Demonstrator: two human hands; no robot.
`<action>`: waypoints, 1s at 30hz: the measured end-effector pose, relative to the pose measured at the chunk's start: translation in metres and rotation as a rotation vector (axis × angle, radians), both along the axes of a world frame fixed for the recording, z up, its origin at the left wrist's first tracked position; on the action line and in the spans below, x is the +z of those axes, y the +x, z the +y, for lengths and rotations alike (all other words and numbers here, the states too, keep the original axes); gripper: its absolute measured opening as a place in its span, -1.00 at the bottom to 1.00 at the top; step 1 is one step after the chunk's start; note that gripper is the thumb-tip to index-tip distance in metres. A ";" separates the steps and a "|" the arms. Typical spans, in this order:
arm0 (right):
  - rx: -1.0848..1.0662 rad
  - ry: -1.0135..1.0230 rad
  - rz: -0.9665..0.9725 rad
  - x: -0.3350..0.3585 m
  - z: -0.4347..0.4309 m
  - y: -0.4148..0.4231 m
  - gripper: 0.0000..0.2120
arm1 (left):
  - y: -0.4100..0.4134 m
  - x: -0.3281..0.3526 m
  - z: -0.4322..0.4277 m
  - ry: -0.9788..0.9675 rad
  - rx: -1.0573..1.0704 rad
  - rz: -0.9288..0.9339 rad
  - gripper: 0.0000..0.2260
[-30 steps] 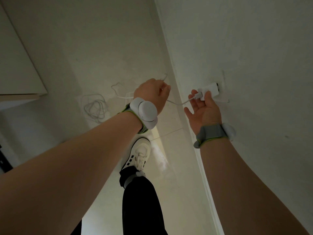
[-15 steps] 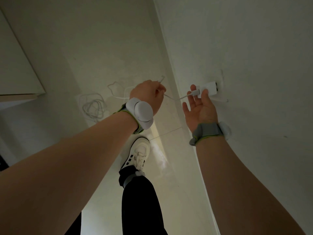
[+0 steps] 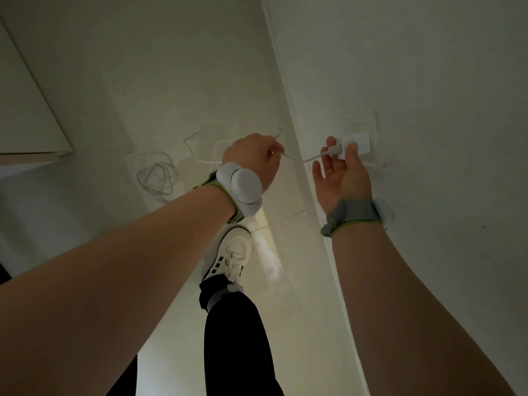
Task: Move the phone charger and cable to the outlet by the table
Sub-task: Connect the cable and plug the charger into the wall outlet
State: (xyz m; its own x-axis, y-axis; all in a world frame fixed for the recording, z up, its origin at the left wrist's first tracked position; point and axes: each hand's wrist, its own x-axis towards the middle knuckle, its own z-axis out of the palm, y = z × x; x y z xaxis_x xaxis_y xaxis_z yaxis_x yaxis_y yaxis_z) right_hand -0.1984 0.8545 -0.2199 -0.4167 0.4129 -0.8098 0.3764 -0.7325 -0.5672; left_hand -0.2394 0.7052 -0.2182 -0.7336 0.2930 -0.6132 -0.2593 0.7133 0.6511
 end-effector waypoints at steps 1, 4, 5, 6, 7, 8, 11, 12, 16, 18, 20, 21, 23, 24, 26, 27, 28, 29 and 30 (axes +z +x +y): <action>0.003 0.009 -0.003 -0.001 0.001 0.000 -0.80 | 0.001 0.000 0.000 0.000 -0.003 -0.001 -0.76; -0.023 0.006 -0.004 -0.003 0.002 0.001 -0.81 | 0.001 0.002 0.000 0.000 -0.005 0.000 -0.76; -0.048 0.003 -0.003 -0.003 0.002 0.001 -0.79 | 0.001 0.003 -0.001 0.001 -0.003 0.001 -0.76; -0.068 0.005 -0.006 -0.003 0.002 0.000 -0.78 | 0.001 0.003 -0.002 0.002 -0.001 0.001 -0.76; -0.076 0.008 -0.013 -0.002 0.002 -0.001 -0.77 | 0.002 0.003 -0.004 0.004 0.002 0.003 -0.76; -0.072 0.012 -0.027 -0.001 0.002 -0.001 -0.77 | 0.002 0.004 -0.007 0.007 0.008 0.001 -0.75; -0.020 0.008 -0.061 0.003 0.003 -0.002 -0.74 | 0.001 0.002 -0.019 0.015 0.049 -0.016 -0.75; -0.002 0.007 -0.075 0.005 0.003 -0.002 -0.73 | 0.001 0.002 -0.022 0.018 0.064 -0.026 -0.74; 0.034 0.008 -0.106 0.014 0.006 -0.005 -0.72 | 0.000 0.007 -0.031 0.046 0.089 -0.059 -0.73; 0.057 0.018 -0.128 0.017 0.006 -0.004 -0.68 | -0.002 0.013 -0.036 0.059 0.105 -0.064 -0.73; 0.079 0.024 -0.176 0.023 0.005 0.000 -0.64 | -0.004 0.021 -0.041 0.071 0.127 -0.057 -0.73; 0.085 0.023 -0.199 0.027 0.003 0.003 -0.59 | -0.006 0.025 -0.044 0.073 0.133 -0.051 -0.72; 0.085 0.043 -0.255 0.034 -0.004 0.012 -0.48 | -0.008 0.033 -0.052 0.072 0.134 -0.043 -0.71; 0.081 0.069 -0.286 0.039 -0.011 0.016 -0.50 | -0.009 0.038 -0.058 0.072 0.137 -0.036 -0.71; 0.071 0.155 -0.311 0.051 -0.029 0.020 -0.68 | -0.012 0.049 -0.071 0.085 0.160 -0.015 -0.70; 0.096 0.203 -0.300 0.058 -0.041 0.020 -0.76 | -0.014 0.055 -0.078 0.103 0.190 -0.010 -0.70; 0.162 0.253 -0.279 0.065 -0.054 0.018 -0.81 | -0.017 0.062 -0.086 0.124 0.236 -0.013 -0.72; 0.248 0.284 -0.237 0.073 -0.070 0.014 -0.82 | -0.020 0.070 -0.093 0.165 0.297 -0.026 -0.73; 0.351 0.299 -0.172 0.081 -0.089 0.009 -0.81 | -0.023 0.080 -0.103 0.209 0.361 -0.034 -0.75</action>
State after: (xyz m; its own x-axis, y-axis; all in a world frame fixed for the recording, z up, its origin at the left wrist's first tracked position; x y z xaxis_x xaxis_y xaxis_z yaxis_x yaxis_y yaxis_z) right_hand -0.1893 0.7657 -0.1393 -0.4431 0.4966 -0.7463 0.6777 -0.3594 -0.6415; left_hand -0.2625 0.6023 -0.1382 -0.7926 0.1417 -0.5930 -0.4920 0.4259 0.7593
